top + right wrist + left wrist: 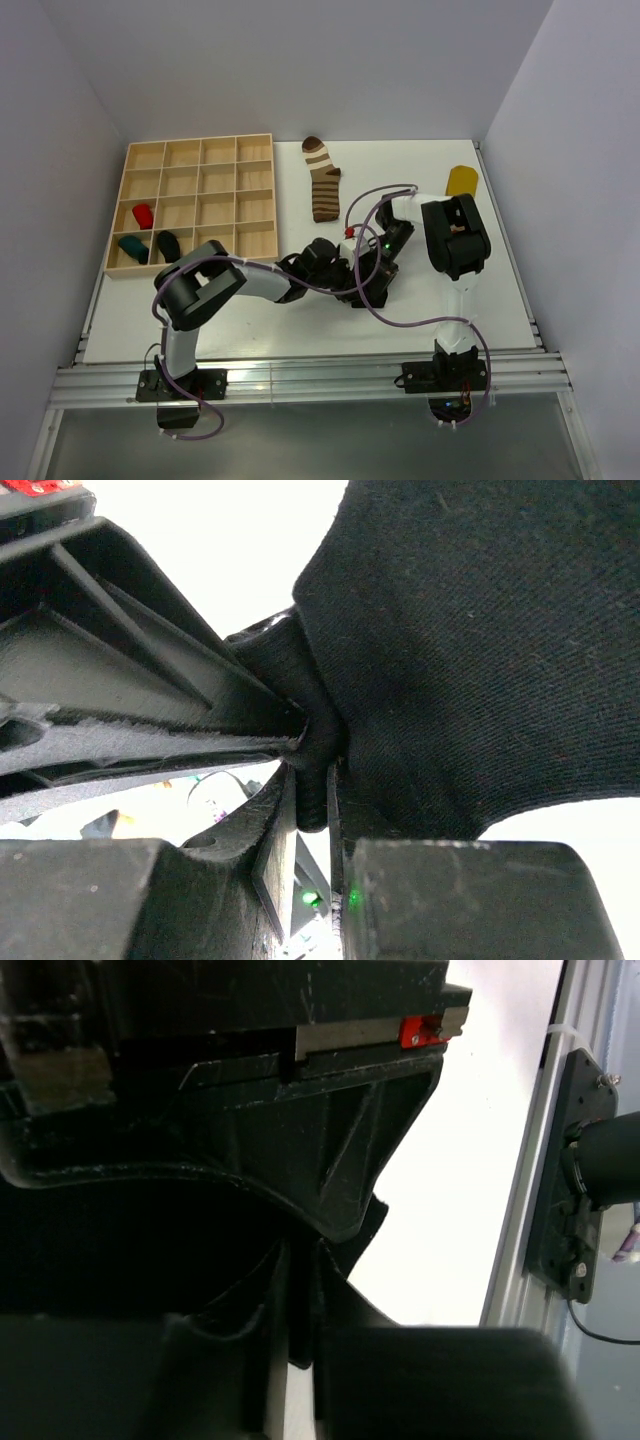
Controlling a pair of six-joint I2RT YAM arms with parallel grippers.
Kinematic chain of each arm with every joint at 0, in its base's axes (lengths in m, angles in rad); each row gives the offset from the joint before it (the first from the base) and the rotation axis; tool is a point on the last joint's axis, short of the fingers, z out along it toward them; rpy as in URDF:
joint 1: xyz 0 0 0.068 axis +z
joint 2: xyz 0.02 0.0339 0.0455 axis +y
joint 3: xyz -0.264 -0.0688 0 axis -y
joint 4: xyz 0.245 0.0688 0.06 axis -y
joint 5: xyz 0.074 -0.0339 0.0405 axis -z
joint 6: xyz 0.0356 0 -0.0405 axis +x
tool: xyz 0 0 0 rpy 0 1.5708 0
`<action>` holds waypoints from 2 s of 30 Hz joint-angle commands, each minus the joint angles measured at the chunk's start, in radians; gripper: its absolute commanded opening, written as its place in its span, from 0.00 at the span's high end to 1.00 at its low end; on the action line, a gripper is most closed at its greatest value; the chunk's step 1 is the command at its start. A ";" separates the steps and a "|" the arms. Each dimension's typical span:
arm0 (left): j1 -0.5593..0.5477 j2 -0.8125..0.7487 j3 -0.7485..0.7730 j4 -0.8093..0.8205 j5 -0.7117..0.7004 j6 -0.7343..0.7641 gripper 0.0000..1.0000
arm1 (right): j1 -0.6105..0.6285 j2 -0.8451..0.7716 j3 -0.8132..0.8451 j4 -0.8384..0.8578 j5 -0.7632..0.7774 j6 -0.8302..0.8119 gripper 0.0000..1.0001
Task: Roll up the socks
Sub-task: Roll the sock at the center of the board.
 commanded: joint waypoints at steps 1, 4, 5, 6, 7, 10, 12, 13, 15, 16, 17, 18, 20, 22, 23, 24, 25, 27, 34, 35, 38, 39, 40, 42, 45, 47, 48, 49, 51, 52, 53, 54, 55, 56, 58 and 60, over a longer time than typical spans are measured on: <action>-0.006 0.029 -0.043 0.019 0.039 -0.034 0.95 | 0.003 -0.050 -0.032 0.154 0.058 0.055 0.86; -0.006 0.046 -0.059 0.026 0.051 -0.075 1.00 | 0.003 -0.088 -0.044 0.180 0.057 0.098 0.80; -0.006 0.050 -0.062 0.029 0.054 -0.086 1.00 | 0.003 -0.096 -0.044 0.182 0.048 0.109 0.78; -0.006 0.059 -0.065 0.028 0.056 -0.100 1.00 | 0.002 -0.105 -0.045 0.184 0.040 0.112 0.74; -0.006 0.063 -0.068 0.032 0.060 -0.118 1.00 | 0.000 -0.127 -0.047 0.196 0.034 0.118 0.71; -0.003 0.079 -0.067 0.022 0.065 -0.159 1.00 | -0.012 -0.179 -0.050 0.214 0.023 0.129 0.66; 0.007 0.098 -0.067 0.022 0.100 -0.195 1.00 | -0.026 -0.205 -0.048 0.227 0.017 0.137 0.63; 0.015 0.101 -0.073 0.038 0.118 -0.234 1.00 | -0.043 -0.219 -0.047 0.237 0.016 0.141 0.62; 0.038 0.106 -0.090 0.083 0.140 -0.274 1.00 | -0.064 -0.259 -0.041 0.251 0.017 0.149 0.62; 0.047 0.109 -0.094 0.088 0.169 -0.304 1.00 | -0.075 -0.271 -0.044 0.268 0.016 0.150 0.62; 0.056 0.112 -0.099 0.100 0.186 -0.319 1.00 | -0.096 -0.299 -0.044 0.276 0.014 0.154 0.61; 0.076 0.118 -0.105 0.120 0.198 -0.337 1.00 | -0.107 -0.311 -0.051 0.285 0.009 0.152 0.61; 0.096 0.130 -0.103 0.135 0.244 -0.391 1.00 | -0.127 -0.343 -0.074 0.308 -0.003 0.134 0.61; 0.122 0.148 -0.085 0.131 0.290 -0.437 1.00 | -0.141 -0.406 -0.104 0.349 0.005 0.121 0.61; 0.130 0.153 -0.083 0.143 0.309 -0.455 1.00 | -0.141 -0.429 -0.120 0.365 0.003 0.109 0.61; 0.139 0.159 -0.067 0.131 0.318 -0.474 1.00 | -0.141 -0.478 -0.154 0.372 0.002 0.094 0.60; 0.145 0.162 -0.054 0.120 0.327 -0.495 1.00 | -0.140 -0.500 -0.169 0.377 -0.006 0.076 0.59; 0.153 0.164 -0.019 0.094 0.355 -0.518 1.00 | -0.137 -0.541 -0.208 0.371 -0.030 0.011 0.57; 0.190 0.225 0.027 0.103 0.481 -0.681 1.00 | -0.065 -0.737 -0.341 0.374 -0.043 -0.157 0.50; 0.191 0.227 0.035 0.071 0.487 -0.678 1.00 | -0.049 -0.751 -0.367 0.372 -0.043 -0.168 0.49; 0.193 0.234 0.061 0.013 0.499 -0.672 1.00 | 0.020 -0.803 -0.429 0.408 -0.015 -0.182 0.45; 0.199 0.239 0.061 0.014 0.505 -0.684 1.00 | 0.040 -0.814 -0.446 0.423 0.000 -0.179 0.44; 0.202 0.241 0.064 0.003 0.510 -0.686 1.00 | 0.063 -0.825 -0.462 0.465 0.029 -0.158 0.44; 0.205 0.238 0.090 -0.115 0.487 -0.640 1.00 | 0.135 -0.866 -0.513 0.504 0.061 -0.143 0.43; 0.208 0.239 0.099 -0.156 0.481 -0.600 1.00 | 0.214 -0.918 -0.590 0.607 0.150 -0.109 0.41; 0.210 0.241 0.099 -0.161 0.482 -0.598 1.00 | 0.247 -0.937 -0.633 0.680 0.218 -0.090 0.41; 0.211 0.244 0.101 -0.173 0.481 -0.592 1.00 | 0.267 -0.955 -0.644 0.702 0.233 -0.086 0.41; 0.211 0.245 0.102 -0.175 0.482 -0.591 1.00 | 0.273 -0.963 -0.654 0.737 0.247 -0.077 0.41; 0.211 0.248 0.101 -0.175 0.482 -0.592 1.00 | 0.284 -0.980 -0.676 0.770 0.273 -0.072 0.40; 0.211 0.250 0.102 -0.173 0.485 -0.591 1.00 | 0.288 -0.988 -0.679 0.777 0.278 -0.076 0.40; 0.211 0.250 0.101 -0.175 0.487 -0.592 1.00 | 0.291 -0.988 -0.680 0.782 0.284 -0.077 0.39; 0.211 0.251 0.102 -0.176 0.487 -0.591 1.00 | 0.295 -0.988 -0.680 0.783 0.285 -0.077 0.39; 0.211 0.253 0.104 -0.179 0.488 -0.588 1.00 | 0.299 -0.985 -0.680 0.786 0.287 -0.080 0.39; 0.211 0.254 0.107 -0.182 0.488 -0.588 1.00 | 0.304 -0.980 -0.683 0.791 0.290 -0.077 0.39; 0.211 0.254 0.110 -0.187 0.493 -0.583 1.00 | 0.322 -0.980 -0.697 0.806 0.312 -0.081 0.39; 0.211 0.254 0.114 -0.193 0.496 -0.583 1.00 | 0.337 -0.983 -0.703 0.814 0.319 -0.077 0.39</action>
